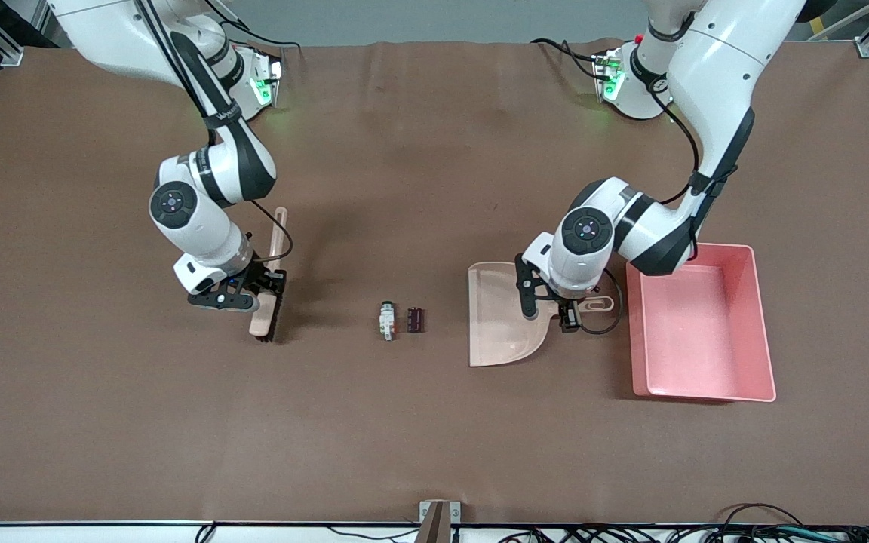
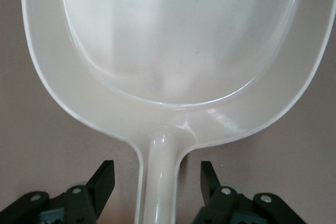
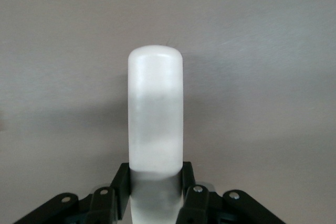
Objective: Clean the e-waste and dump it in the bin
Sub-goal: 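Move the held brush toward the switch and capacitor with the right gripper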
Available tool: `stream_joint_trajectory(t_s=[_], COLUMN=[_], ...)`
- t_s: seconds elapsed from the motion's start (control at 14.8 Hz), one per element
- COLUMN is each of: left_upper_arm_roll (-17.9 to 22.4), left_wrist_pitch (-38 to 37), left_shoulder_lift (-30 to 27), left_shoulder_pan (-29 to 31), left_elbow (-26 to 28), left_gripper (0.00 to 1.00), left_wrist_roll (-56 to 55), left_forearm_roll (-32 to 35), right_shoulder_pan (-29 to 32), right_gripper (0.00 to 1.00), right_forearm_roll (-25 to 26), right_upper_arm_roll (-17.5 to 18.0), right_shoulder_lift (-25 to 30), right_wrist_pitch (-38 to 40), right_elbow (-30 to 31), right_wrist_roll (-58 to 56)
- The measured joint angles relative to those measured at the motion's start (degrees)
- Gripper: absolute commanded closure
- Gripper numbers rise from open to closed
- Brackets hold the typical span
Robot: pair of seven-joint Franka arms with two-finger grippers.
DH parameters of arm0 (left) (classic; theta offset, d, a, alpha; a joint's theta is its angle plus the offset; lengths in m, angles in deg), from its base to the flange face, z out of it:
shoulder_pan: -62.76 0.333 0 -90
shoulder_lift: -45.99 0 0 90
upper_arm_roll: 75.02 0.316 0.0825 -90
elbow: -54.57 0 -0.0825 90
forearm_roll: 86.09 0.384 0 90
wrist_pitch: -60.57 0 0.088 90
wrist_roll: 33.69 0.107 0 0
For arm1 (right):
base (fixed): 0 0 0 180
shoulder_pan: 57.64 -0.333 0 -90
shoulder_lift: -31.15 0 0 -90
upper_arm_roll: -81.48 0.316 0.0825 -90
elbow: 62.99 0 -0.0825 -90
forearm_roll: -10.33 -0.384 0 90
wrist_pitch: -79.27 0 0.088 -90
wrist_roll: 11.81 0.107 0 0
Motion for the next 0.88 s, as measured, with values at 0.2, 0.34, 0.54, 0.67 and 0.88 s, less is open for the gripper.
stream_joint_trajectory(t_s=[0.2,0.34,0.54,0.67,0.88], left_upper_arm_roll=[0.0,0.0,0.0,0.0,0.0], left_wrist_pitch=[0.0,0.0,0.0,0.0,0.0], left_shoulder_lift=[0.3,0.5,0.9,1.1,1.3], left_shoulder_pan=[-0.3,-0.5,-0.5,-0.5,-0.5], left_elbow=[0.0,0.0,0.0,0.0,-0.1], left_gripper=[0.32,0.45,0.55,0.65,0.76], left_wrist_roll=[0.0,0.0,0.0,0.0,0.0], left_forearm_roll=[2.0,2.4,2.6,2.6,2.6], right_shoulder_pan=[-2.3,-3.8,-5.9,-7.8,-11.2], right_gripper=[0.99,0.99,0.99,0.99,0.99], right_forearm_roll=[-2.3,-2.4,-2.4,-2.4,-2.4], right_upper_arm_roll=[0.0,0.0,0.0,0.0,0.0], right_shoulder_lift=[-1.7,-3.0,-4.8,-6.1,-8.5], right_wrist_pitch=[0.0,-0.1,-0.1,-0.1,-0.1], right_elbow=[-1.6,-2.9,-5.1,-6.9,-9.8], right_wrist_roll=[2.4,5.1,9.0,12.2,17.2])
